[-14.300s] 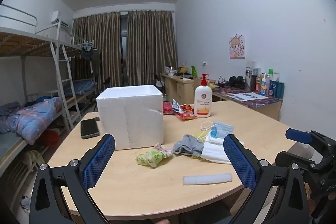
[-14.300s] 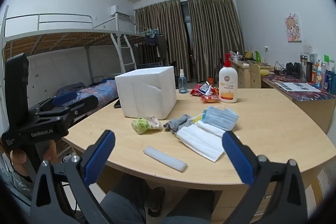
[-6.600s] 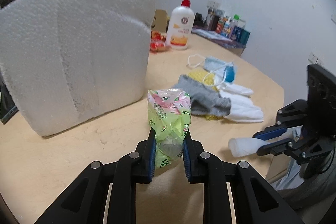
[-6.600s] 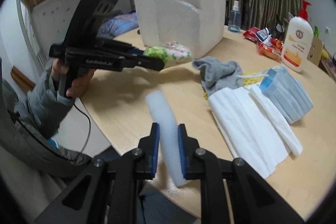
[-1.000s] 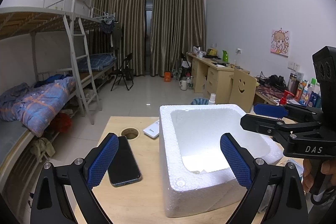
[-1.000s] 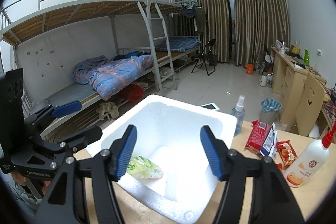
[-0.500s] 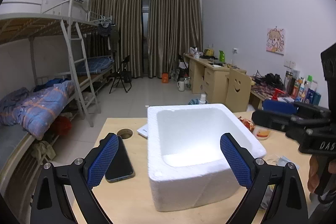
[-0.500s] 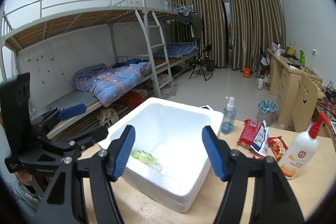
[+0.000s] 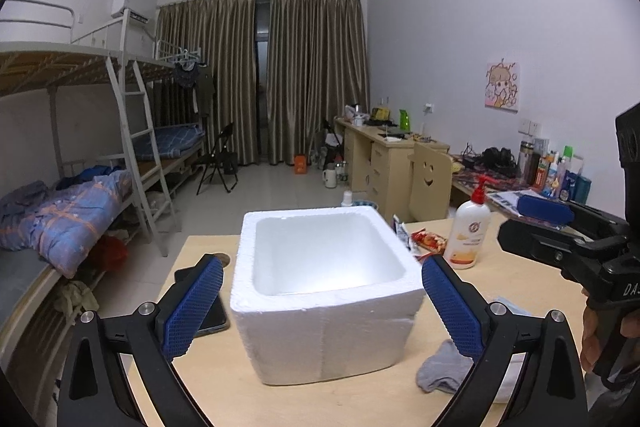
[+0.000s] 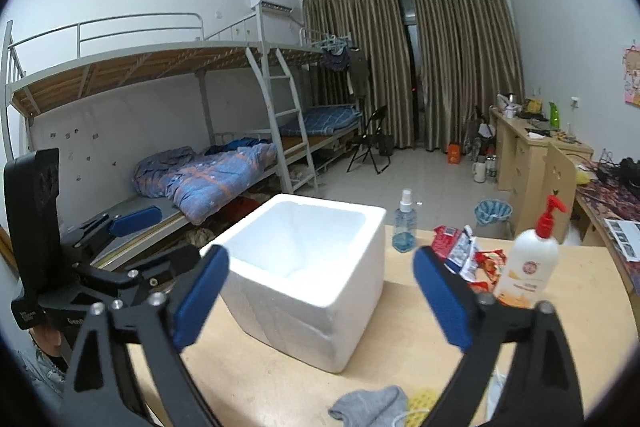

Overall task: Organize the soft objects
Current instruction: 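Withdraw both tools from the box back toward the sock and masks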

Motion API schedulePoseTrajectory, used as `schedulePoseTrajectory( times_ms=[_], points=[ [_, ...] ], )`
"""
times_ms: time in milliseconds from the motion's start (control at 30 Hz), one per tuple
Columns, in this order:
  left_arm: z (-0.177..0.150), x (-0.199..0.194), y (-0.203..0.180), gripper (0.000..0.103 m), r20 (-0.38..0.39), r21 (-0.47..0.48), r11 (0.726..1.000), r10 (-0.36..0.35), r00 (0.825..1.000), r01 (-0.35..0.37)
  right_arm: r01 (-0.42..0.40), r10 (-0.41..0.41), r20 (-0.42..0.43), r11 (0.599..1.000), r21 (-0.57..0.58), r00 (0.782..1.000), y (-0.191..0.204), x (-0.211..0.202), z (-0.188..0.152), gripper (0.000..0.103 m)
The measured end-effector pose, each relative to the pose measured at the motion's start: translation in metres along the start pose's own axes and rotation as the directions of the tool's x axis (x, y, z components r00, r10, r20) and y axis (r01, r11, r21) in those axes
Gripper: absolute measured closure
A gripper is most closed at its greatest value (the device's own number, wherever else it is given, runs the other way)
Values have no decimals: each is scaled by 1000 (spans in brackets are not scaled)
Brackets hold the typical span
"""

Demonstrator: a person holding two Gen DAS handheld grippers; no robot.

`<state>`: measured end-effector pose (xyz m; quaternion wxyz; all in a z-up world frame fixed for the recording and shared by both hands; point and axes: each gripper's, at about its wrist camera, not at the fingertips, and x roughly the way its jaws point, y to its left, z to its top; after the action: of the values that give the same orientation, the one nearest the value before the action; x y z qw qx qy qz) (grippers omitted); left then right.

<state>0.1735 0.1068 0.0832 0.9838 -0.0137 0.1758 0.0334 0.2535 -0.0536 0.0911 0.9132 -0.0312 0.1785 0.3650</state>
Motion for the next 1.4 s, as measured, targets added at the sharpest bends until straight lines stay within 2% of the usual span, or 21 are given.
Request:
schedulePoseTrajectory(
  times_ms=[100, 300, 767, 1033, 1233, 1400],
  points=[
    [0, -12, -9, 0, 23, -3, 1000, -2, 1000, 2, 27, -27, 15, 1000, 3, 1000, -1, -13, -2, 0],
    [-3, -29, -29, 0, 46, -4, 1000, -28, 999, 28, 56, -57, 39, 998, 4, 998, -3, -32, -7, 0],
    [-21, -50, -50, 0, 56, -15, 997, -74, 996, 75, 103, -103, 56, 995, -2, 993, -13, -77, -46, 0],
    [-38, -48, -61, 0, 58, -11, 993, -114, 992, 115, 124, -125, 55, 992, 27, 991, -24, -91, -63, 0],
    [-50, -36, -73, 0, 46, -15, 991, -134, 990, 135, 190, -190, 43, 982, 18, 981, -29, -95, -78, 0],
    [-59, -30, -80, 0, 35, -6, 988, -152, 988, 152, 209, -210, 28, 977, 54, 977, -39, -103, -90, 0]
  ],
)
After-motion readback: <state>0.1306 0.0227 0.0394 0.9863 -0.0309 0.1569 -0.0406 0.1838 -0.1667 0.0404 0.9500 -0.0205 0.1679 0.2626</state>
